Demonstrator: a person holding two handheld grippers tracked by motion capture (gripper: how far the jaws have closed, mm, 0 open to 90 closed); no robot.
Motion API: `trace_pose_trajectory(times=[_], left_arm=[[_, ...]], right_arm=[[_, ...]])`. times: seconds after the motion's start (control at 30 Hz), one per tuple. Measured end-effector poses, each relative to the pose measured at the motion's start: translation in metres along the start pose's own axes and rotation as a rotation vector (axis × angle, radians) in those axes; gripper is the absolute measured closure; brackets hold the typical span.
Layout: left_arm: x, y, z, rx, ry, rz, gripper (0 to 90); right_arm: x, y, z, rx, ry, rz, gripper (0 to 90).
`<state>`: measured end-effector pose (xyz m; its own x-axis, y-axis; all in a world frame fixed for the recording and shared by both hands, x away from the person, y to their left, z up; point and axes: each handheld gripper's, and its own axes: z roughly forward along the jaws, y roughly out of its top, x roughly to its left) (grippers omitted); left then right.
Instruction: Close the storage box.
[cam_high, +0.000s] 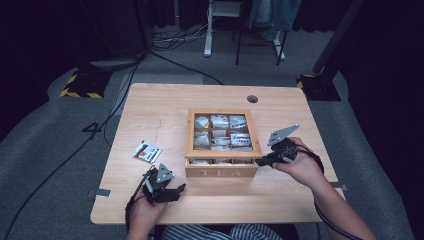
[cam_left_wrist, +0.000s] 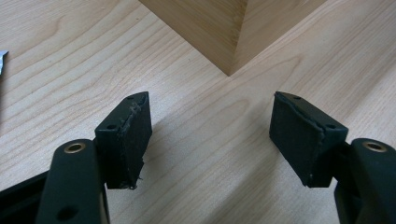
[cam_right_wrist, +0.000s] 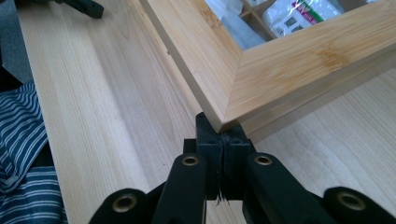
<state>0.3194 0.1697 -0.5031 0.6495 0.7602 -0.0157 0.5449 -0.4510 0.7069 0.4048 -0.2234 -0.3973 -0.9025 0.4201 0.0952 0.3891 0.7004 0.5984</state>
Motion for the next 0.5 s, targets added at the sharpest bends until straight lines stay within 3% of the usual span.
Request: trace_pose_trajectory(times=[0.13,0.5], left_arm=[[0.0,0.0,0.0,0.0,0.0,0.0,30.4],[0.0004,0.001,0.0006,0.003,0.003,0.0,30.5]], right_arm=[[0.0003,-0.0012,0.0031,0.043,0.008,0.002,88.9],[0.0,-0.005,0.0055,0.093,0.011,0.008,88.7]])
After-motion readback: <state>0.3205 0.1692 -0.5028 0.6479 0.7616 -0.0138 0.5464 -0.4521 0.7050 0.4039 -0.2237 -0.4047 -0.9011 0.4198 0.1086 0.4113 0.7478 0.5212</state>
